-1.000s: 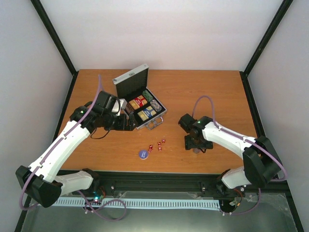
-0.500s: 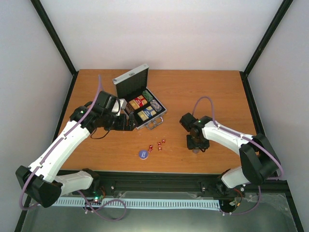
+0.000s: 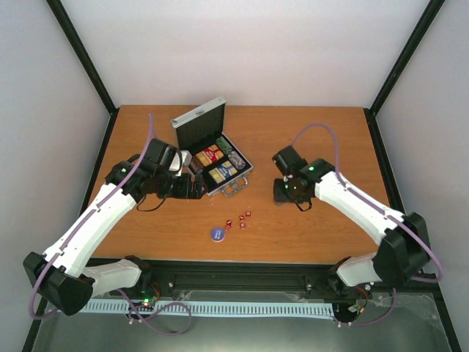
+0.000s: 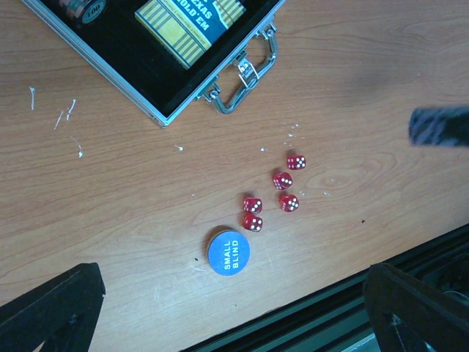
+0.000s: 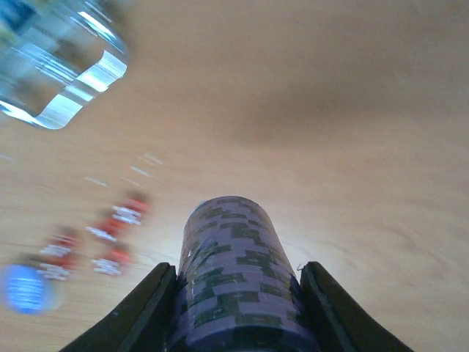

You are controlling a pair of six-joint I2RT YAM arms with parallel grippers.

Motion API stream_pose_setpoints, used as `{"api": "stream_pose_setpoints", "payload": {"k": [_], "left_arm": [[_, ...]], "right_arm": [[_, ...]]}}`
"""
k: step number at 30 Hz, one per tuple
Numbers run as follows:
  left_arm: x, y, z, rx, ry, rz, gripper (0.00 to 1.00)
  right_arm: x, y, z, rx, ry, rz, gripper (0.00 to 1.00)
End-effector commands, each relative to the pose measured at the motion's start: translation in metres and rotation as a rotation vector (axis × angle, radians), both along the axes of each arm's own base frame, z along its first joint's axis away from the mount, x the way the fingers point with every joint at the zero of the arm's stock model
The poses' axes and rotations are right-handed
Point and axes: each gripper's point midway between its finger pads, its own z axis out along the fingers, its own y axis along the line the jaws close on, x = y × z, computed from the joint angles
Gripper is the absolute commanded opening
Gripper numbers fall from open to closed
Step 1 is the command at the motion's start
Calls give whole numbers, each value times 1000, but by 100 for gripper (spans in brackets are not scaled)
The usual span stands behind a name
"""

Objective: Pack up texas hold em set

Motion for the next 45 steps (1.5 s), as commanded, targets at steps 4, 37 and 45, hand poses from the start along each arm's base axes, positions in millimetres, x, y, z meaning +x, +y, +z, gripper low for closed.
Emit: {"api": "stream_pose_setpoints", "payload": {"k": [4, 37, 45], "left_arm": [[-5, 8, 20, 6, -49, 1, 100], [-13, 23, 31, 43, -70, 35, 100], [-13, 22, 29, 46, -64, 23, 100]], "right_arm": [[68, 98, 90, 558, -316, 15, 3], [152, 282, -17, 750, -324, 73, 3], [144, 298, -41, 696, -323, 80, 29]]}}
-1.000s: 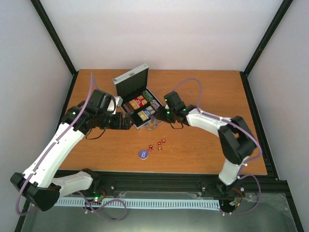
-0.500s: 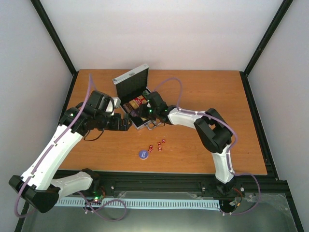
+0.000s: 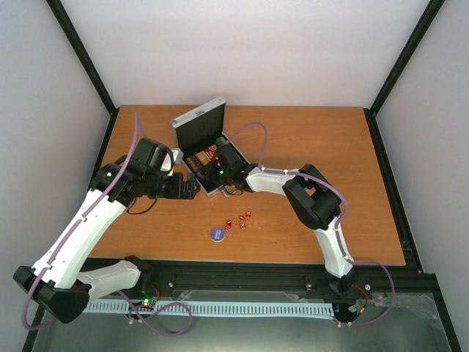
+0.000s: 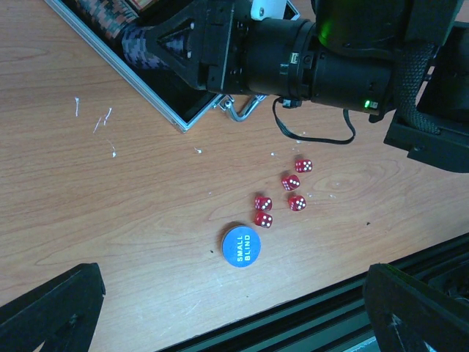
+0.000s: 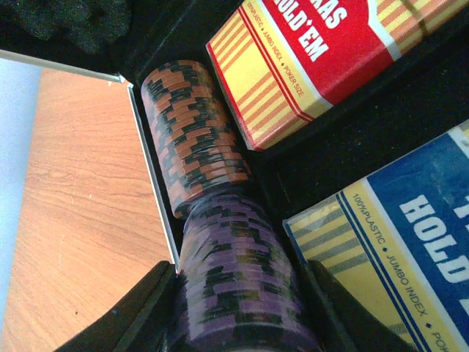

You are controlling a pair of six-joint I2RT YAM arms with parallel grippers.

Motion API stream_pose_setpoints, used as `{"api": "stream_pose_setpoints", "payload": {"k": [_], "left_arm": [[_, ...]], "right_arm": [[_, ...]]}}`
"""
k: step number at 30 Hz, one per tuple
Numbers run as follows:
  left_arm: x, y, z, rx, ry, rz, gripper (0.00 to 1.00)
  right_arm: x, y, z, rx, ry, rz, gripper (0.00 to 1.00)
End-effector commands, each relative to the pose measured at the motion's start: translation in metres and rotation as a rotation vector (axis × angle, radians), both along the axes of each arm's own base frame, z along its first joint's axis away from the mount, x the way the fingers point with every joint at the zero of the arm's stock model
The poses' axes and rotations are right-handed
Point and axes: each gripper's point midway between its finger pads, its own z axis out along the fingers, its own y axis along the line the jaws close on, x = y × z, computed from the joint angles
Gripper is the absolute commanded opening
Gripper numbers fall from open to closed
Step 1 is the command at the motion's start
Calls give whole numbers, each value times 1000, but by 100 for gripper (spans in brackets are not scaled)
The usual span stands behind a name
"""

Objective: Pack up texas hold em set

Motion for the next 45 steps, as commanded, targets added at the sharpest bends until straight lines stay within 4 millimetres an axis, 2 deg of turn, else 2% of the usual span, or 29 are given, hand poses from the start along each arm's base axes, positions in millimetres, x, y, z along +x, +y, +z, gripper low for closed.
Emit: {"api": "stream_pose_setpoints", "payload": {"k": [1, 3, 4, 8, 11, 18, 24, 28, 32, 37, 40, 45], "left_arm": [[-2, 3, 0, 10, -3, -11, 100], [-2, 2, 0, 8, -3, -11, 100], [-2, 2, 0, 5, -3, -11, 100], [-1, 2, 1, 2, -7, -9, 100], [0, 1, 2, 0, -9, -5, 100], [1, 1, 7, -10, -18, 1, 100], [1, 1, 2, -13, -12, 12, 100], [0, 1, 0, -15, -14, 12, 100], [0, 1, -5, -14, -5, 12, 100], [-2, -1, -10, -27, 5, 12, 100], [-1, -1, -15, -21, 15, 11, 100], [2, -4, -18, -27, 22, 14, 100]], "right_arm": [[0, 26, 9, 20, -67, 7, 30], [-2, 27, 5, 4, -56, 13, 32], [-3, 28, 4, -1, -53, 16, 39], [-7, 24, 13, -32, -69, 22, 51], [-9, 21, 21, -61, -77, 29, 67], [-22, 11, 47, -92, -95, 77, 75], [-35, -20, 69, -201, -108, 82, 84], [-53, -55, 65, -390, -64, 127, 84], [-84, -107, 45, -636, 8, 218, 78], [-124, -163, 29, -793, 71, 301, 71], [-136, -179, 23, -825, 81, 322, 69], [-147, -179, 4, -806, 115, 357, 67]]}}
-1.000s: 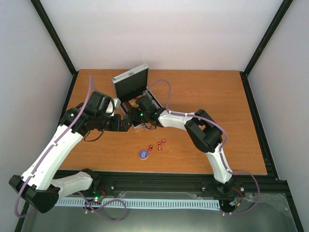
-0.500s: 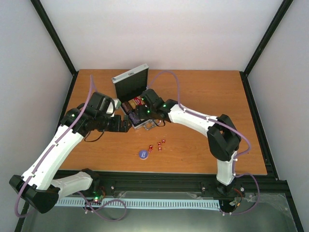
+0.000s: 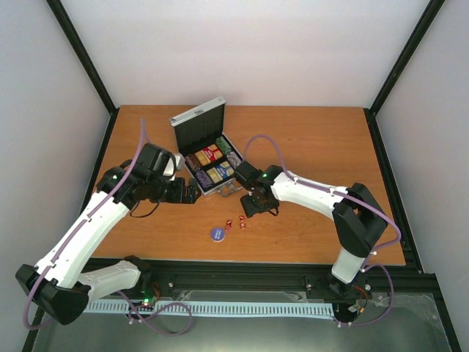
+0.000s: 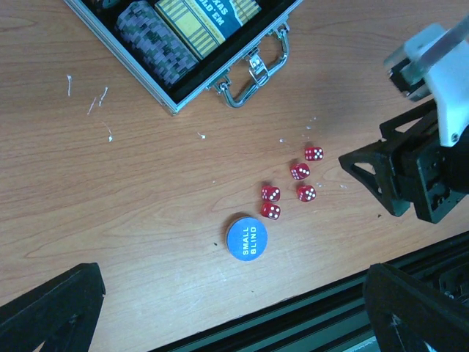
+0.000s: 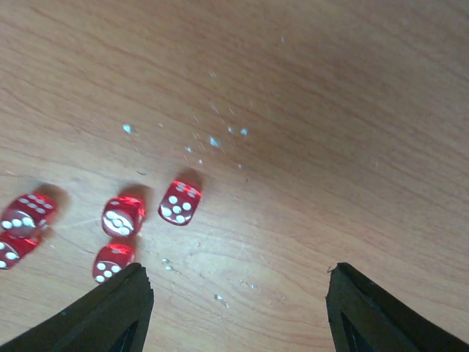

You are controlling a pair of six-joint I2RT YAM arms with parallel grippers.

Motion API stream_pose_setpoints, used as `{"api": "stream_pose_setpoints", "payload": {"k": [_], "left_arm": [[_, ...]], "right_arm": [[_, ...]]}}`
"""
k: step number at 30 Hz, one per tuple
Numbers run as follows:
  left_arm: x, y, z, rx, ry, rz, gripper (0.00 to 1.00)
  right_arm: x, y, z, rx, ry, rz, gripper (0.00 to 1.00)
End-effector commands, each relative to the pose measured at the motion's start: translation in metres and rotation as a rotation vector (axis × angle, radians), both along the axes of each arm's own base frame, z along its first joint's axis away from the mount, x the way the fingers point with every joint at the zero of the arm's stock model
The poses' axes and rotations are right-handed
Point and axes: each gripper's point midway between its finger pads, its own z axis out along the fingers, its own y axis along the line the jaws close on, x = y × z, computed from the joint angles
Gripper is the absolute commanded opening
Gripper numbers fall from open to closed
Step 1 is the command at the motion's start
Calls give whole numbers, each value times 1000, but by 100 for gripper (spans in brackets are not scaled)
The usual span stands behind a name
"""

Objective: Pack up texas hold em set

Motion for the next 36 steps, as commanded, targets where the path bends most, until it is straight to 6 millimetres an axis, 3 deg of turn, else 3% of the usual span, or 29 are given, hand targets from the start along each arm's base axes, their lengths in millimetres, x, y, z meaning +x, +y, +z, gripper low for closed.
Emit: {"api": "stream_pose_setpoints", "payload": {"k": [1, 6, 10, 19, 25, 29, 33, 36], "left_arm": [[6, -4, 6, -34, -17, 16, 100], [8, -5, 5, -30, -12, 20, 100], [9, -4, 4, -25, -10, 21, 100], [11, -4, 5, -15, -12, 17, 100], [13, -4, 5, -9, -14, 14, 100], [13, -5, 4, -8, -12, 12, 100], [12, -5, 4, -9, -12, 10, 100], [11, -4, 4, -11, -12, 8, 100]], "right_arm": [[-8, -1, -12, -12, 18, 43, 66], [-5, 11, -30, 4, 50, 46, 61], [-1, 21, -33, 23, 60, 55, 61], [3, 28, -51, 7, 87, 62, 55], [0, 27, -58, -1, 111, 57, 36], [1, 26, -57, -7, 107, 54, 11], [4, 26, -54, -16, 102, 55, 3], [11, 31, -35, -7, 78, 63, 3]]}}
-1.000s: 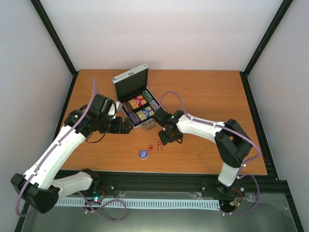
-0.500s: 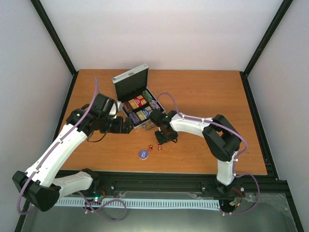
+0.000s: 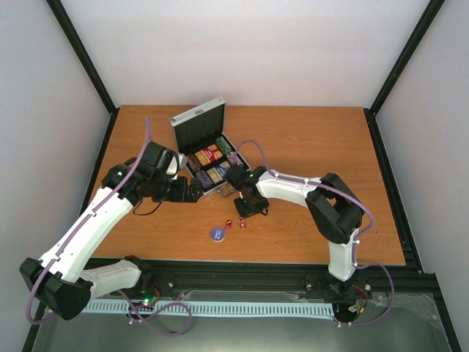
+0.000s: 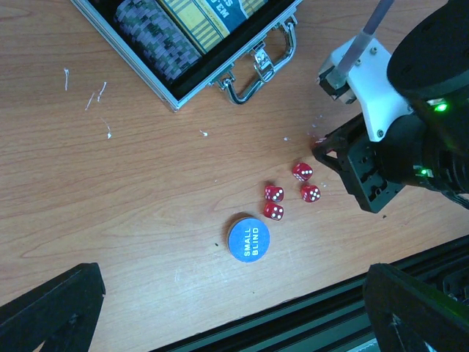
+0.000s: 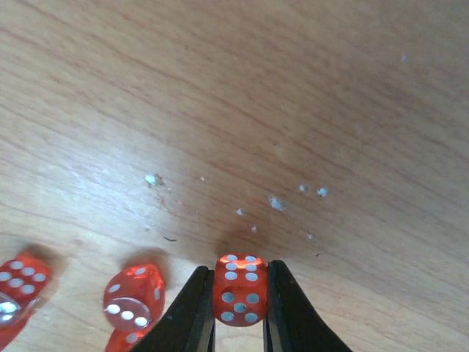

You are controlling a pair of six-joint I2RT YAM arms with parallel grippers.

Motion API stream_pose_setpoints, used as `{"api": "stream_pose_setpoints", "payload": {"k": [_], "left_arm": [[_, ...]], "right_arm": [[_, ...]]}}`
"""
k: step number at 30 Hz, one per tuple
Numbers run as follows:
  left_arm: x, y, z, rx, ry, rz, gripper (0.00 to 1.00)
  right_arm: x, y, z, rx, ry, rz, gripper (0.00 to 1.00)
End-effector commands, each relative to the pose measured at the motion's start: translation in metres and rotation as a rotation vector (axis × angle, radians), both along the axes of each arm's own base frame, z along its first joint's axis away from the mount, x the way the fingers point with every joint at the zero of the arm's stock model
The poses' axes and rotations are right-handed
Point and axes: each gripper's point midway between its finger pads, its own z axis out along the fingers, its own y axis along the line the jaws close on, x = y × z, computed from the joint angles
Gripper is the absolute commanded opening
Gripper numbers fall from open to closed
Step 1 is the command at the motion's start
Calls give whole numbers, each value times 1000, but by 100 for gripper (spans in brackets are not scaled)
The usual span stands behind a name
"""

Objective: Pack up texas hold em set

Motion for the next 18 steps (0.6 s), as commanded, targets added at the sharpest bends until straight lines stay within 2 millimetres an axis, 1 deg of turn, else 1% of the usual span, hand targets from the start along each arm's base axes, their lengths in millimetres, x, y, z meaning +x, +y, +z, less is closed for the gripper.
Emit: {"api": "stream_pose_setpoints", "payload": {"k": [1, 3, 5, 8, 15, 18], "left_arm": [[5, -1, 12, -20, -42, 2, 100], [5, -1, 14, -22, -47, 2, 100], [4, 1, 16, -23, -53, 6, 100], [2, 2, 17, -24, -57, 10, 100], [0, 4, 20, -31, -65, 21, 100], [0, 3, 21, -40, -66, 26, 100]], "right_arm": [[14, 10, 28, 13, -50, 18, 3], [28, 18, 48, 40, -93, 17, 3], [46, 26, 66, 79, -134, 4, 3], [79, 44, 84, 158, -168, -10, 3], [148, 98, 94, 310, -231, 3, 3], [171, 114, 93, 346, -249, 2, 3]]}}
